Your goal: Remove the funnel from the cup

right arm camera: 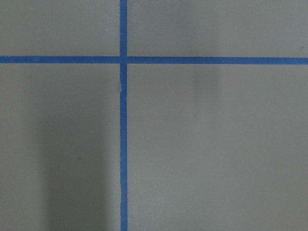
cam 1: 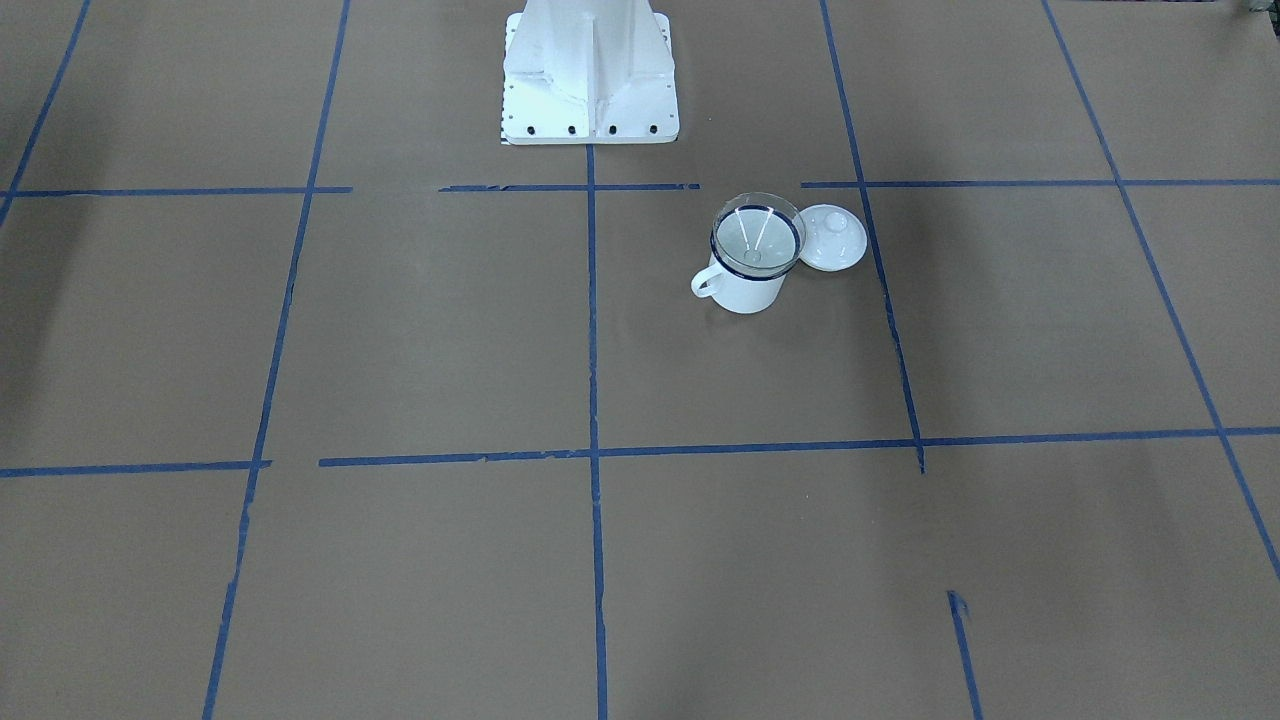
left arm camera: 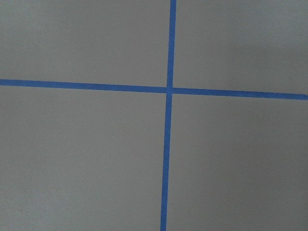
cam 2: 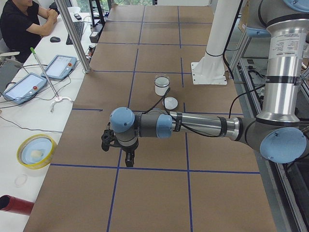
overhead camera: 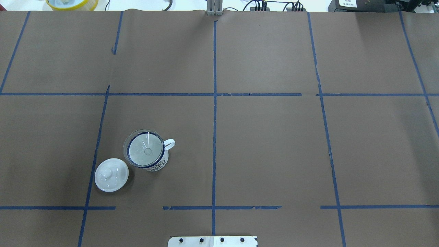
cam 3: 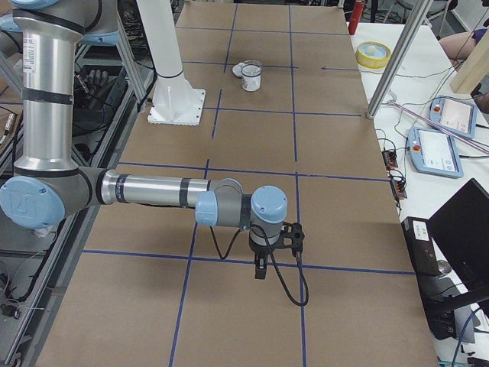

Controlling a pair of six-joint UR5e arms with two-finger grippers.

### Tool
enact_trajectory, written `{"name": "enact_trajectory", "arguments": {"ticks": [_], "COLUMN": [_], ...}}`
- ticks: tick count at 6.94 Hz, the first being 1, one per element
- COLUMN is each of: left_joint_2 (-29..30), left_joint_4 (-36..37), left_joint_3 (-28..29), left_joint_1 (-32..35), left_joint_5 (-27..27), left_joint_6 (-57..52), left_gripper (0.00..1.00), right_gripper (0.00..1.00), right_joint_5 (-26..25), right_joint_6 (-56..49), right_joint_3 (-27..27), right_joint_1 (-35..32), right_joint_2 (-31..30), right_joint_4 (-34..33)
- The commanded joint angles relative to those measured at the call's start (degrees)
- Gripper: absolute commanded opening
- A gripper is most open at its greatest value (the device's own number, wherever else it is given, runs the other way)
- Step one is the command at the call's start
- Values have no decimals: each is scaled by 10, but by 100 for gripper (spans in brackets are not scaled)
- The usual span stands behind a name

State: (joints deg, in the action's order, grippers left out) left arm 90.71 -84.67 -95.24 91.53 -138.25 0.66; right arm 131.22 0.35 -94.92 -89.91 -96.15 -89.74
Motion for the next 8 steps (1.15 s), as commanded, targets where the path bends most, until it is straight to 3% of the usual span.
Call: {"name": "enact_trajectory", "arguments": {"ticks": [1, 5, 6, 8], "left_joint_2": [8, -12, -5, 7], "left_joint_4": [1, -9, -58, -140], "left_joint_3": [3, 9, 2, -53], "left_joint_1": [1, 1, -9, -69], "left_joint_5": [0, -4, 2, 9], "left_joint_6": [0, 2, 28, 326], "left_gripper": [100, 100, 100, 100], "right_gripper": [100, 100, 100, 100], "right_joint_5": [0, 0, 0, 0], "right_joint_6": [0, 0, 0, 0], "right_joint_3": [0, 0, 1, 0], "right_joint_1": [0, 0, 0, 0], "right_joint_2": [0, 0, 0, 0], "right_joint_4": [0, 0, 0, 0]}}
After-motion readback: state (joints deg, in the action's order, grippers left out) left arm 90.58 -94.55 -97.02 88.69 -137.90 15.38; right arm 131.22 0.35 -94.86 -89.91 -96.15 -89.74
